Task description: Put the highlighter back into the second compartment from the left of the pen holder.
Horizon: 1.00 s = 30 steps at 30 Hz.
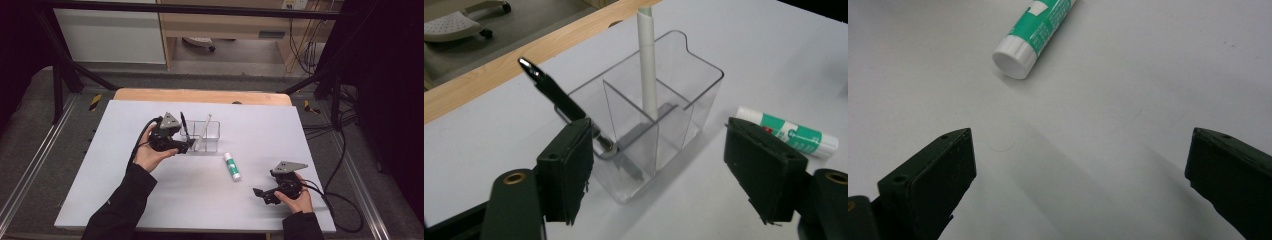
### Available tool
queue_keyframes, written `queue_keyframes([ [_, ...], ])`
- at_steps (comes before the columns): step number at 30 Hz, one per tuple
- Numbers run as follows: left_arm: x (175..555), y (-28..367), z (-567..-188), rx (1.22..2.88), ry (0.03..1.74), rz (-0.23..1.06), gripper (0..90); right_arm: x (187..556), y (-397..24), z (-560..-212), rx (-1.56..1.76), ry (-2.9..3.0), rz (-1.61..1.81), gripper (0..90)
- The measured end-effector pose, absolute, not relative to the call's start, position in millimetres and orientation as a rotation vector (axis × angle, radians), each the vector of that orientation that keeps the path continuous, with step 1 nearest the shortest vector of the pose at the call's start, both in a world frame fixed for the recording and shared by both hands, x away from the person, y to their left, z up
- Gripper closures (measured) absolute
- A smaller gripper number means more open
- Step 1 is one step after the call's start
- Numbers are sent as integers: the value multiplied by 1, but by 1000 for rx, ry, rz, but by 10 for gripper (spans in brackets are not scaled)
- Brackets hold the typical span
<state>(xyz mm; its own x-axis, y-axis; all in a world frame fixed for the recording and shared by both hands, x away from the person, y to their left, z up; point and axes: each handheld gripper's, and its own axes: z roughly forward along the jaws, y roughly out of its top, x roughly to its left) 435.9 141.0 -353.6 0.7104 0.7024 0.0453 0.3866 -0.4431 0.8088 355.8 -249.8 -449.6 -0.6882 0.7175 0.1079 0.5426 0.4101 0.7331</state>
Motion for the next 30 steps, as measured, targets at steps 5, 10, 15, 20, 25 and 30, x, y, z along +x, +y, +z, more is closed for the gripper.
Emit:
queue_keyframes([
  [5, 427, 153, -361, 2102, 834, 473, 201, 356, -249, -450, 1114, 2440, 1140, 5],
  [10, 415, 165, -374, 2124, 834, 464, 145, 356, -249, -450, 1114, 2445, 1141, 5],
  [15, 406, 178, -387, 2123, 859, 457, 112, 356, -248, -451, 1130, 2446, 1126, 5],
  [20, 399, 190, -401, 2128, 884, 452, 86, 356, -246, -451, 1141, 2443, 1130, 5],
  [25, 393, 201, -412, 2125, 904, 446, 84, 356, -245, -450, 1158, 2444, 1118, 5],
  [30, 384, 214, -420, 2113, 908, 447, 84, 356, -241, -446, 1146, 2444, 1111, 4],
])
